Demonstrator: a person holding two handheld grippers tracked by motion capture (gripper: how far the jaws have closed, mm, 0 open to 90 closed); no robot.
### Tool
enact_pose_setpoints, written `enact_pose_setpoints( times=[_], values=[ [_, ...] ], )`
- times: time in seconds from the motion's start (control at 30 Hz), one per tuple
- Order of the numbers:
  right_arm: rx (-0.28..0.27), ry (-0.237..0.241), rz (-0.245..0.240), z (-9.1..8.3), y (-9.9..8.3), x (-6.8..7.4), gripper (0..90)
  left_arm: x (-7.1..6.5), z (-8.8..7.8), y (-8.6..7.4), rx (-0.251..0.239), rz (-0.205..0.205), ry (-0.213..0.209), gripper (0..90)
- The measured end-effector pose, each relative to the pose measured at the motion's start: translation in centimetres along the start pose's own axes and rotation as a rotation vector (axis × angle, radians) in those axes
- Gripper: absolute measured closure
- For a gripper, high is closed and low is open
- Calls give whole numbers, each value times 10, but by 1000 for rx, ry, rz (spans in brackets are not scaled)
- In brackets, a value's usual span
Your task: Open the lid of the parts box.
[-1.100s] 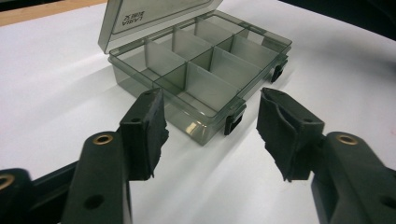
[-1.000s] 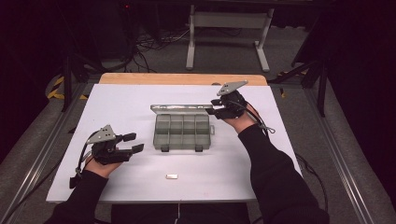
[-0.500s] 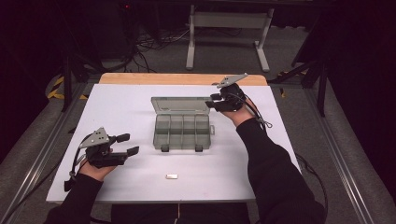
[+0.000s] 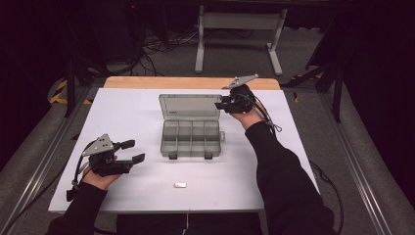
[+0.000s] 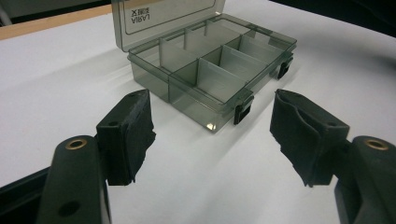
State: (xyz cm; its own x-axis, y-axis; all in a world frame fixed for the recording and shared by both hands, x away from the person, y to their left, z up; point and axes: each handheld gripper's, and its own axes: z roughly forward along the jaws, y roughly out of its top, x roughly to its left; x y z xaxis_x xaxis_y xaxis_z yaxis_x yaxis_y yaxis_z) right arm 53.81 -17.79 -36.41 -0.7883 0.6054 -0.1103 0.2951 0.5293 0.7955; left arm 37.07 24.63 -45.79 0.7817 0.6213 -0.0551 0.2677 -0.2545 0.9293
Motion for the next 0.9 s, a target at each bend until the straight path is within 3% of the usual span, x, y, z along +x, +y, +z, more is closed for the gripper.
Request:
enact_pose_setpoints(
  times=[0.6, 0.9],
  values=[
    [8, -13, 43, 21, 1, -13, 644, 0, -2, 0, -14, 2, 12, 302],
    [10, -7, 59, 30, -1, -18, 608, 0, -1, -1, -17, 1, 12, 302]
  ],
)
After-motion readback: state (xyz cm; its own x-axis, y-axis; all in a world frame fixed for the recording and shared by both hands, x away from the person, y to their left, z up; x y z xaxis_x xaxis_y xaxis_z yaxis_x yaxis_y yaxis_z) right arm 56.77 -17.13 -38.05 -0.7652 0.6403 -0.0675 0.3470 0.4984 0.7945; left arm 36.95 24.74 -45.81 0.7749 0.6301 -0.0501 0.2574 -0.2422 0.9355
